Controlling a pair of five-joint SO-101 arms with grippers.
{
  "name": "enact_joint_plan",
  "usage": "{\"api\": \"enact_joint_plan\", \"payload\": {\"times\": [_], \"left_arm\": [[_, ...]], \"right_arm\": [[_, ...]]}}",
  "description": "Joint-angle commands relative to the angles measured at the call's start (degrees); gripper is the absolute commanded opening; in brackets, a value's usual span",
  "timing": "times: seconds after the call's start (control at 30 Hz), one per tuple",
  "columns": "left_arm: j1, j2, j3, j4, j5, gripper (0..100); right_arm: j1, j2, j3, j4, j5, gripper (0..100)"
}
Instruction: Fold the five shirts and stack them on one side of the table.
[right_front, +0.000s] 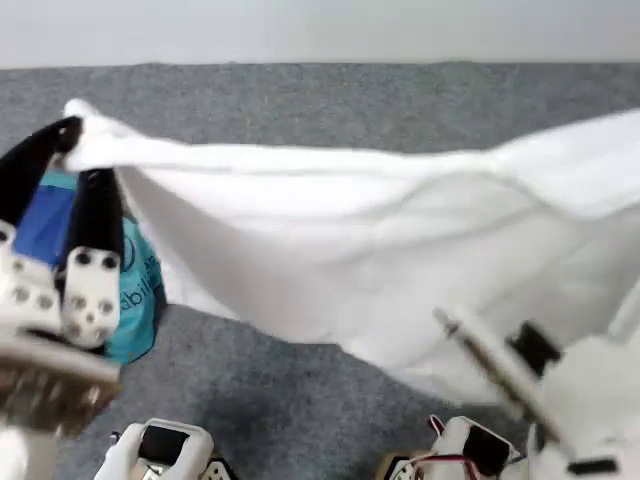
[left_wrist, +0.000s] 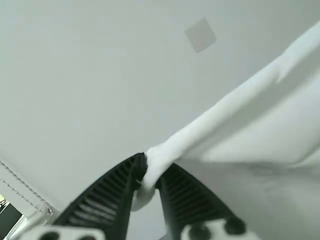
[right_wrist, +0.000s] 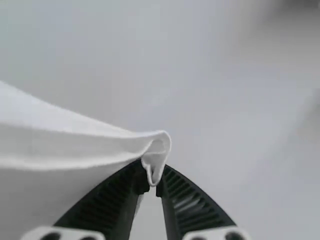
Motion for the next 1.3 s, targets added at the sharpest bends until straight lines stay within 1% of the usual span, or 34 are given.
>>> {"api": "enact_joint_plan", "payload": {"times": [0.0, 0.1, 0.2, 0.23, 0.3, 0.37, 0.43, 0.5, 0.6, 0.7, 0.8, 0.9, 0.97, 1.07, 1.17, 1.27], "left_arm": [[-0.18, -1.49, -1.01, 2.20, 0.26, 2], [-0.09, -1.58, 0.84, 5.80, 0.26, 2], [-0.26, -1.67, 7.34, 7.91, 0.18, 2], [-0.35, -1.67, 10.15, 7.91, 0.18, 2], [-0.44, -1.67, 16.66, 7.65, 0.18, 2], [-0.44, -1.58, 24.31, 5.19, 0.18, 2], [-0.53, -1.58, 32.40, 0.09, 0.18, 2], [-1.93, -1.58, 39.96, -5.98, 0.18, 2], [-2.99, -1.58, 51.47, -17.49, 0.18, 2], [-3.52, -1.58, 61.76, -29.54, -1.23, 2], [-4.04, -1.49, 69.67, -40.53, -6.15, 2], [-5.63, -0.97, 76.00, -50.55, -10.37, 1], [-7.38, 1.76, 77.76, -56.00, -12.40, 1], [-10.64, 8.79, 75.65, -61.19, -13.19, 1], [-13.01, 17.14, 68.62, -62.59, -13.19, 1], [-13.36, 24.97, 60.00, -62.59, -13.19, 1]], "right_arm": [[0.84, -0.31, -1.67, -0.66, -0.53, 0.9], [0.75, 0.13, 0.35, 1.10, -0.26, 0.9], [0.57, 1.01, 4.84, 2.42, -0.26, 0.9], [0.48, 1.45, 6.86, 2.59, -0.26, 0.9], [-1.98, 2.42, 11.96, 3.03, 0.62, 0.9], [-4.44, 2.77, 17.67, 4.62, 3.69, 0.9], [-7.34, 2.77, 23.21, 6.02, 5.71, 0.9], [-9.98, 2.86, 28.48, 5.85, 5.80, 0.9], [-12.70, 3.38, 35.43, 3.38, 5.89, 0.9], [-15.87, 3.38, 43.08, -3.74, 5.89, 0.9], [-18.86, 3.91, 50.37, -13.14, 5.89, 0.9], [-20.00, 7.69, 54.68, -22.90, 5.89, 0.9], [-19.91, 12.18, 54.77, -28.35, 5.89, 0.9], [-19.38, 19.30, 53.01, -36.44, 5.89, 0.9], [-18.59, 26.07, 48.88, -40.48, 5.98, 0.9], [-18.51, 32.13, 43.52, -41.63, 6.33, 0.9]]}}
